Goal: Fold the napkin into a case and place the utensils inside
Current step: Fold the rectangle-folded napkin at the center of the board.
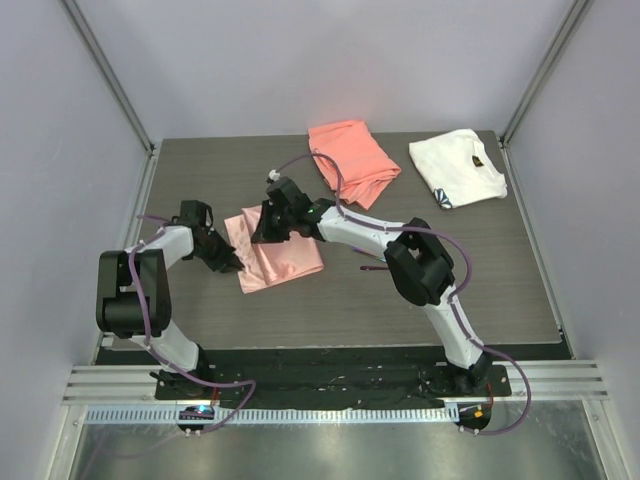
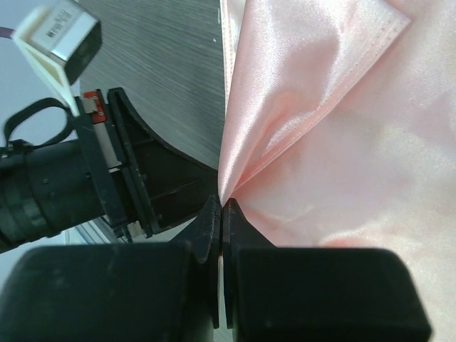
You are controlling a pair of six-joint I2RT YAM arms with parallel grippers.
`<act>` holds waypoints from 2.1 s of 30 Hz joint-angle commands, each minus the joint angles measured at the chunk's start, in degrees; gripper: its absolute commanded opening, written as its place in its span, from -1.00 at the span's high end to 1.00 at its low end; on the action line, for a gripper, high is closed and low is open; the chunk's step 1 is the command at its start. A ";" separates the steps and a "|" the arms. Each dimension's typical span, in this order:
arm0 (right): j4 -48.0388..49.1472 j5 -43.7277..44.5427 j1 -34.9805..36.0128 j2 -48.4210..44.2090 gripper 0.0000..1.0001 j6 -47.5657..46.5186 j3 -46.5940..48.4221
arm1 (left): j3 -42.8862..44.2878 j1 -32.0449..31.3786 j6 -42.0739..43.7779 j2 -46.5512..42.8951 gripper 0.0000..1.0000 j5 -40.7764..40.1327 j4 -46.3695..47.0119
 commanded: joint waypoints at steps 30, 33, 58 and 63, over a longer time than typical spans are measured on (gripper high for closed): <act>1.14 -0.92 1.06 6.77 0.98 0.10 7.50 | -1.79 -0.27 0.96 -2.52 0.67 -2.06 0.68; 0.97 -0.92 0.98 7.12 0.98 0.01 7.68 | -1.79 -0.18 0.96 -2.61 0.67 -2.14 0.59; -4.92 5.66 0.45 3.34 0.98 -9.22 6.27 | -1.96 -0.18 1.31 -2.88 0.67 -2.58 0.15; -6.50 6.54 -0.43 3.26 0.98 -11.15 7.24 | -2.14 -0.27 1.22 -2.79 0.67 -2.41 0.24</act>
